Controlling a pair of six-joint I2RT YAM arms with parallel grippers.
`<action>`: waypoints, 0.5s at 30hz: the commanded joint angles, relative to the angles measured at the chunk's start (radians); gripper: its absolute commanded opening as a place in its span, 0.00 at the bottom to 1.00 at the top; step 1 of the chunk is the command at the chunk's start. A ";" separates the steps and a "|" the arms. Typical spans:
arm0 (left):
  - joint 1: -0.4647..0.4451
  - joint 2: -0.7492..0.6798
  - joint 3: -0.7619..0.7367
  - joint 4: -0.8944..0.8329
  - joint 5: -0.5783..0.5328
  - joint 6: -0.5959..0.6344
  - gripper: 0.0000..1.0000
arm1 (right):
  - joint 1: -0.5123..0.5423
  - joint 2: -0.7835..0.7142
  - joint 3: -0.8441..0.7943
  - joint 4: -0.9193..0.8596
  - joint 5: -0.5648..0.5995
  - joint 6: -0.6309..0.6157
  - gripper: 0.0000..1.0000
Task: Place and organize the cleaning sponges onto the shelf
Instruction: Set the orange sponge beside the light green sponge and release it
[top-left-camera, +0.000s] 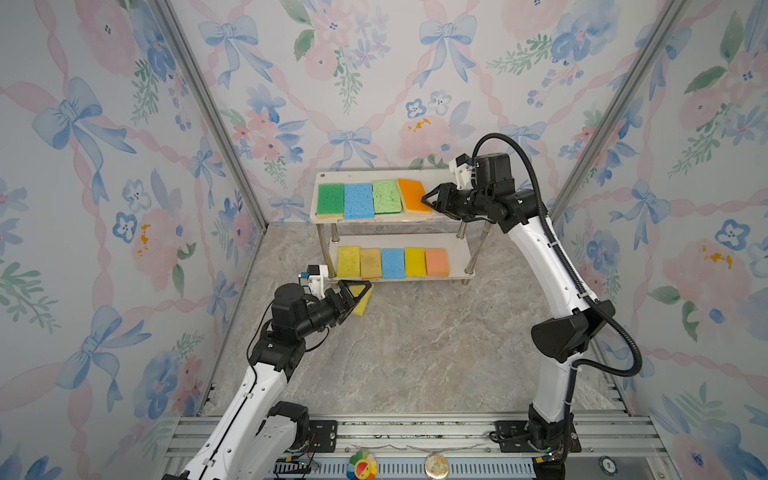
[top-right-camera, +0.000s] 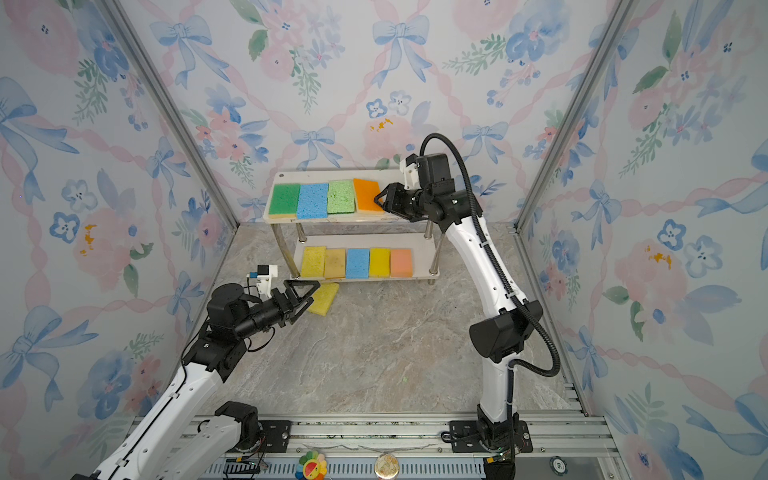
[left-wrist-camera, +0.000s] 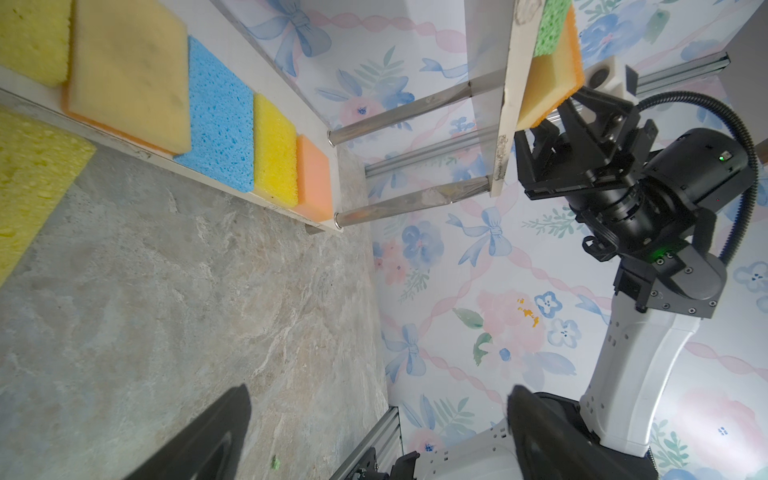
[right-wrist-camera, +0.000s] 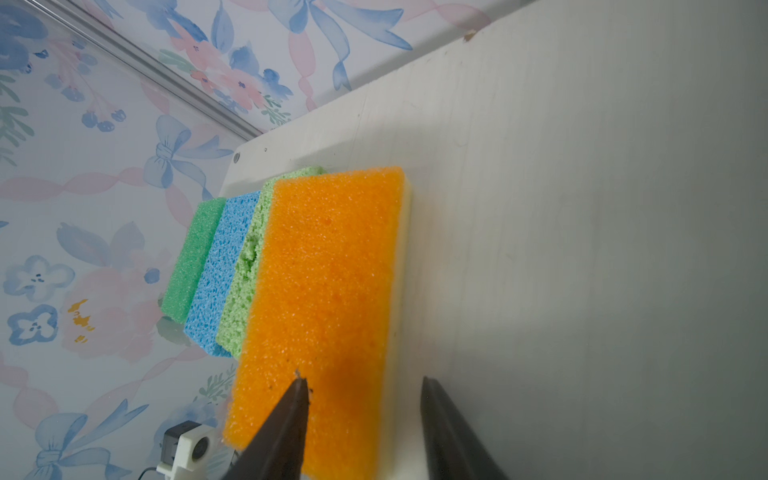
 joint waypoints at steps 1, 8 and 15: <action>0.011 -0.010 -0.020 -0.016 0.024 0.013 0.98 | 0.001 0.025 0.028 -0.010 -0.021 0.005 0.40; 0.017 -0.009 -0.023 -0.015 0.031 0.016 0.98 | 0.005 0.015 0.019 -0.014 0.004 0.001 0.28; 0.020 -0.011 -0.029 -0.015 0.037 0.016 0.98 | 0.005 -0.042 -0.068 0.027 0.070 0.014 0.14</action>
